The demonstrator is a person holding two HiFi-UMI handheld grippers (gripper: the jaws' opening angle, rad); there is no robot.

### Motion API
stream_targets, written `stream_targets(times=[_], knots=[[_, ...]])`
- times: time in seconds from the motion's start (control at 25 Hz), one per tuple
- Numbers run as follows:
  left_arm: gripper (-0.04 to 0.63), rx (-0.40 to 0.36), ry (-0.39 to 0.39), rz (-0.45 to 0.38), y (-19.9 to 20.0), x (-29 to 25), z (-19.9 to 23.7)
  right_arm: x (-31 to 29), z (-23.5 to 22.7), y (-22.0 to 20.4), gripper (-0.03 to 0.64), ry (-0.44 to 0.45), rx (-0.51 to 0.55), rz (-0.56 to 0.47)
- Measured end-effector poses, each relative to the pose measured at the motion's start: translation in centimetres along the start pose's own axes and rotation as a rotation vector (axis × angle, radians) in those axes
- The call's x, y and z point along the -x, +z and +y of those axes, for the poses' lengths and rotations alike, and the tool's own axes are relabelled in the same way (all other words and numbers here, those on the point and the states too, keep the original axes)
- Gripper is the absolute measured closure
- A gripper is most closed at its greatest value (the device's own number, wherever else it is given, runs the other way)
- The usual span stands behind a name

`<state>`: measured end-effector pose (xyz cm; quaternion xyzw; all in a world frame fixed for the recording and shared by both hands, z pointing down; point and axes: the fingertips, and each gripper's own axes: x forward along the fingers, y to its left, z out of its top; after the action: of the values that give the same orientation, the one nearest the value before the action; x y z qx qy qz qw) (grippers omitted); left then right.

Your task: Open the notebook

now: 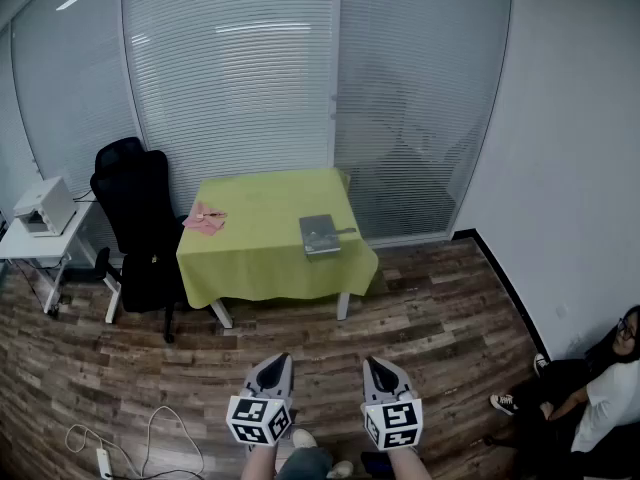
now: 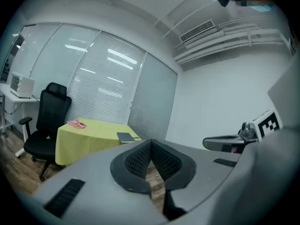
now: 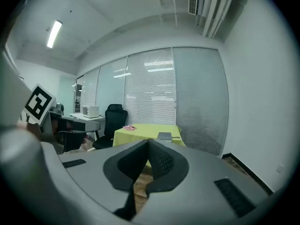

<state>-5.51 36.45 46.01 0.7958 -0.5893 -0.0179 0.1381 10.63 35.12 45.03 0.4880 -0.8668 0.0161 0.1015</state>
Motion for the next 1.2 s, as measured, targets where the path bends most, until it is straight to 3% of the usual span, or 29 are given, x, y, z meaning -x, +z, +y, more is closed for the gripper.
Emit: stream_targets(times=[0.48,0.64,0.76,1.2], knots=[[0.568,0.013,0.006,-0.013,0.4,1.5,-0.7,1.1,0.1,0.1,0.603,0.0,-0.014,-0.004],[0.511,0.004,0.01,-0.009,0.4,1.1,-1.2,1.3,0.1,0.1,0.542,0.037,-0.031,-0.009],[0.477,0.002,0.016,0.0,0.3,0.4,-1.3,1.0,-0.4,0.2,0.512,0.05,-0.037,-0.008],[0.476,0.021,0.021,0.016,-0.4,-5.3,0.0,-3.0,-4.6,-0.9,0.491,0.033,-0.044,0.018]])
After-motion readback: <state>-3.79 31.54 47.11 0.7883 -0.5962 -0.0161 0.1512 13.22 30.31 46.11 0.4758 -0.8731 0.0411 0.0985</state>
